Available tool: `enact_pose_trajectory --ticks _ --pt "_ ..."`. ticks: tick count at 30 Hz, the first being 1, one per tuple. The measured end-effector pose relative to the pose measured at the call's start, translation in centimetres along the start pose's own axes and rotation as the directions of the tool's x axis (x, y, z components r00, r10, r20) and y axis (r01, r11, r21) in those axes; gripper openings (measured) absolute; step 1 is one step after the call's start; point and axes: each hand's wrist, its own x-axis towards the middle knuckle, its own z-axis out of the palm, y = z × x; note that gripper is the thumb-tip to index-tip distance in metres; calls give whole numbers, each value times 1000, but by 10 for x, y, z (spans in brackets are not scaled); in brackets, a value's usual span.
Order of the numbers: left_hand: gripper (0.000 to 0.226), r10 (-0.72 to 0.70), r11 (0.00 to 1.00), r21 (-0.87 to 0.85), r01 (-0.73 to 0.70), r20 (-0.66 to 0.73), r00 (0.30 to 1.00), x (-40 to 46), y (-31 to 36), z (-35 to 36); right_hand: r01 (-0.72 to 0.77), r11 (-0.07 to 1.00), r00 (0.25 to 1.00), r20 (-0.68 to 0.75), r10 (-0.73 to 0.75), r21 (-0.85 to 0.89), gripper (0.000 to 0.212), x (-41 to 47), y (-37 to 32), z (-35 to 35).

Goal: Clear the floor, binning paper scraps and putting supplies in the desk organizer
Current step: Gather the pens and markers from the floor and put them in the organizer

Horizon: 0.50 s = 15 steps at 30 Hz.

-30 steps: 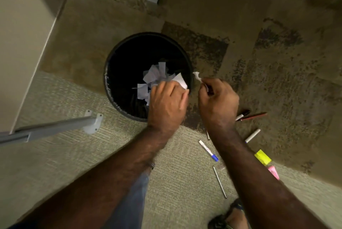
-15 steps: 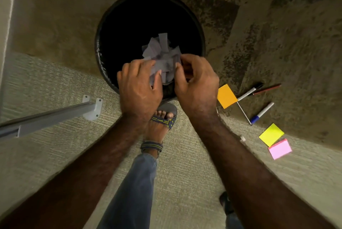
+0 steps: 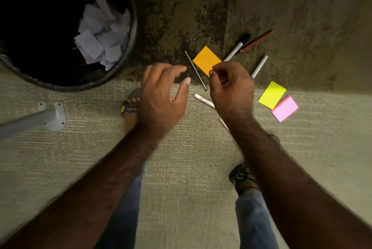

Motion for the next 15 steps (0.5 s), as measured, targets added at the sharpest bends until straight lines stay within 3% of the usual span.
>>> enact_pose_trajectory --ticks 4,6,11,15 --pt "22 -275 937 -195 290 100 956 -31 17 51 -191 967 951 212 226 -171 4 -16 84 -16" --pt "23 -349 890 -244 385 179 920 -49 19 76 -242 940 913 273 304 -240 5 -29 118 -20" --pt "25 -406 833 -220 508 382 830 -94 16 129 -263 894 851 350 392 -362 17 -66 180 -15" --pt "27 -411 818 -177 547 485 772 -119 14 155 -311 869 772 431 467 -384 7 -86 209 -4"
